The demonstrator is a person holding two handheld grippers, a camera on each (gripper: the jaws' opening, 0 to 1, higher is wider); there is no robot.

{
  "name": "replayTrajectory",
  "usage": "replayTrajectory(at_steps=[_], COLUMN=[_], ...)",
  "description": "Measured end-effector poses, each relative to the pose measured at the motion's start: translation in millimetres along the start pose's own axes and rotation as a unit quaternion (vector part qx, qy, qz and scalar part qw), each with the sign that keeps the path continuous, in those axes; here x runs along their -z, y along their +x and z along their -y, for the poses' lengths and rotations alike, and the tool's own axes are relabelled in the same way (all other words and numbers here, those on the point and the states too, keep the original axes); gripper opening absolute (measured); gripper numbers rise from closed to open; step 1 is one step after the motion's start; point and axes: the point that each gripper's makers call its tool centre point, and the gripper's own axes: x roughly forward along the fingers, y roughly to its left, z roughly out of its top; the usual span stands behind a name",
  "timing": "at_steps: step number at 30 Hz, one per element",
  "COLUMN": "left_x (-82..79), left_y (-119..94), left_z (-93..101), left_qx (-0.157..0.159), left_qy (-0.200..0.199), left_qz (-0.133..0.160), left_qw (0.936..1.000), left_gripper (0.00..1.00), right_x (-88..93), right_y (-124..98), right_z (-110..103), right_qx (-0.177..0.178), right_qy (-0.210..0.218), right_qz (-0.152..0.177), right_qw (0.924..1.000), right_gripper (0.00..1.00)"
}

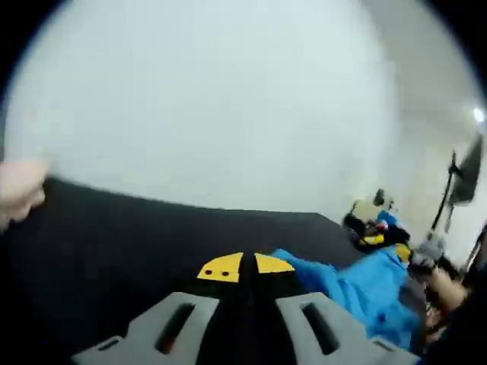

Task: Spread out the cloth and fold it

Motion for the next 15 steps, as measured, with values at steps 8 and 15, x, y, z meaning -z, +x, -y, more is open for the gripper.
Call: replayTrajectory(at_steps=[8,15], left_x=[60.6,115.4], left_y=[-13,29], left_z=[125.0,110.7], left_qx=[0.218,0.214], left_qy=[0.182,0.246], left_qz=[-0.061,-0.141], left_qw=[0.9569,0.9350], left_gripper=[0.30,0.28], right_x=[-42.0,37.4], right_y=[-43,14], right_z=[-196,-213], right_qx=[-0.344,-0.307], right_qy=[-0.088,-0.133], right_qz=[0.084,-0.055], right_qw=[0.9310,0.9408], right_gripper=[0.23,0.22])
